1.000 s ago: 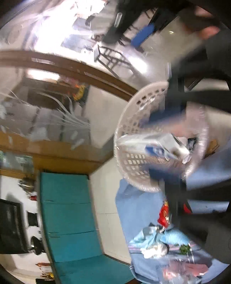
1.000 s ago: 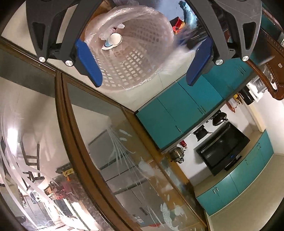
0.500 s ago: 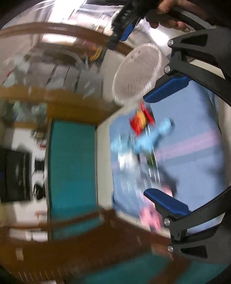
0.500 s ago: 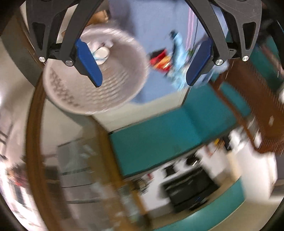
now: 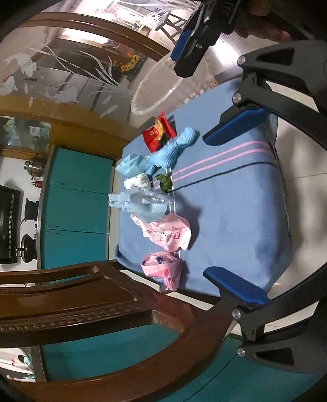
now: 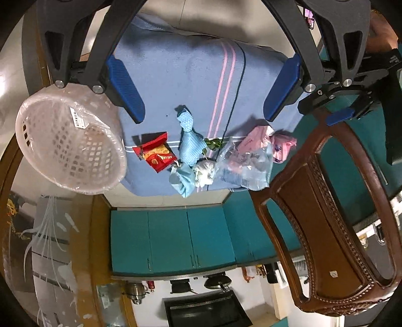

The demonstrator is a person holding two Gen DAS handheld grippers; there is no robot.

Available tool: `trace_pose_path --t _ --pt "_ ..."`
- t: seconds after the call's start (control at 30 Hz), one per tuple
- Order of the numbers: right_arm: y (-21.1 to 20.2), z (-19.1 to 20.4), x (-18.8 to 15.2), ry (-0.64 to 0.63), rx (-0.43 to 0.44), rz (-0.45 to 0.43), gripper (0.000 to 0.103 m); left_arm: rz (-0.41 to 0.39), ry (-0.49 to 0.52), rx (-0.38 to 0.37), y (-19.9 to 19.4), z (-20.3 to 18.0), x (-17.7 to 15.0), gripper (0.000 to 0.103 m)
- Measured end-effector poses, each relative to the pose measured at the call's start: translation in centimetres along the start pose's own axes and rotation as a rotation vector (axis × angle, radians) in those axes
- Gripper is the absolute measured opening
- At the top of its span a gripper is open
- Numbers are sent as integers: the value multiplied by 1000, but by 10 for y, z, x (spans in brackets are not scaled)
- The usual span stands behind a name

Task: Collect trash
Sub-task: 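Return both tools above the stool facing the remaining trash, then grasp the clear plastic bag with the left tool while the right tool grasps the light blue cloth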

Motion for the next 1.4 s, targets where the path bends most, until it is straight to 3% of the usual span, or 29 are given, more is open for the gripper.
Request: trace_pose_path --t 0.23,1.27,1.4 --pt "5 -1 -7 -30 -23 1 93 -26 -14 -11 -10 0 3 97" --pt "4 -4 -5 -25 -34 -11 93 6 3 -5 3 -4 -1 97" --pt "8 -10 -1 -14 -47 -6 93 -13 48 18 19 -5 17 97"
Point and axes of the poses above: each gripper's, at about its wrist camera, not at the fingertips, and y roughly the way its jaws point, z to its left, x to its top, the point moved 8 cm from there along y, roughly the way its jaws point, and after that the axes turned 13 degrees about -x, right-handed, at the moved point
